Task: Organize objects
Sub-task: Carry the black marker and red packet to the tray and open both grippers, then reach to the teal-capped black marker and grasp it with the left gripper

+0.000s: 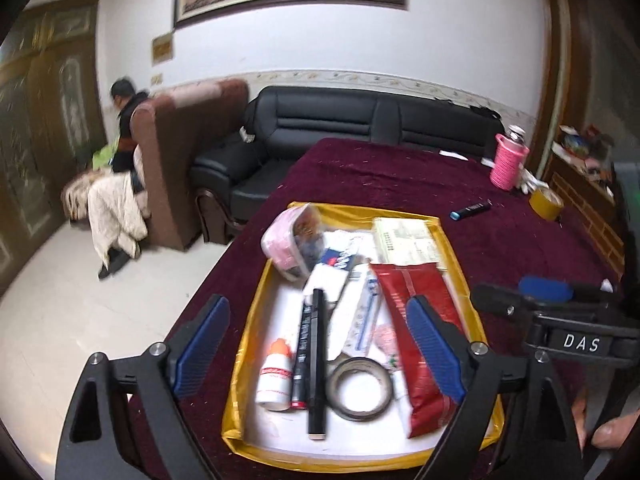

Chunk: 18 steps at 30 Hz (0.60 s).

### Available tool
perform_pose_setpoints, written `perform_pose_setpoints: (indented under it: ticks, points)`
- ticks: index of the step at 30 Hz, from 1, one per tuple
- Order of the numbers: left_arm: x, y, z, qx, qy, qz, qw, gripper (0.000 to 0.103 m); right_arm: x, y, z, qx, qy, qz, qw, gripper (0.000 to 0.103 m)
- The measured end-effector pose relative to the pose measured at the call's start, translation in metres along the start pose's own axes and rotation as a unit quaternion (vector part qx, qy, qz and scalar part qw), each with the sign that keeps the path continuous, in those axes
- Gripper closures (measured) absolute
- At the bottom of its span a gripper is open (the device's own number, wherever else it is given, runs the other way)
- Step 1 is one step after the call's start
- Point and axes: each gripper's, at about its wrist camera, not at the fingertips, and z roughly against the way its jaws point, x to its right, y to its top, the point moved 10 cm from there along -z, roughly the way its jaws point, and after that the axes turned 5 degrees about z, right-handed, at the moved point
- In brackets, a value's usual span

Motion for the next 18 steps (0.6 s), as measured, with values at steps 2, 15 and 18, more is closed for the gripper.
perform_pose_setpoints:
  ticks: [2, 15, 18]
  points:
    - [0.019, 0.000, 0.005, 0.003, -0.007, -0.026, 0.9996, 0.012, 0.009, 0.004, 0.012, 0.016, -0.025, 0.018, 0.999, 0.010]
    - [0.121, -0.010, 0.001, -0.011, 0.004, -0.149, 0.9887, 0.011, 0.110, -0.011, 0.060, 0.024, -0.086, 0.004, 0.996, 0.009]
    - [0.144, -0.013, -0.006, -0.022, 0.004, -0.172, 0.9848, 0.011, 0.145, -0.014, 0.073, 0.027, -0.101, -0.013, 0.994, 0.009]
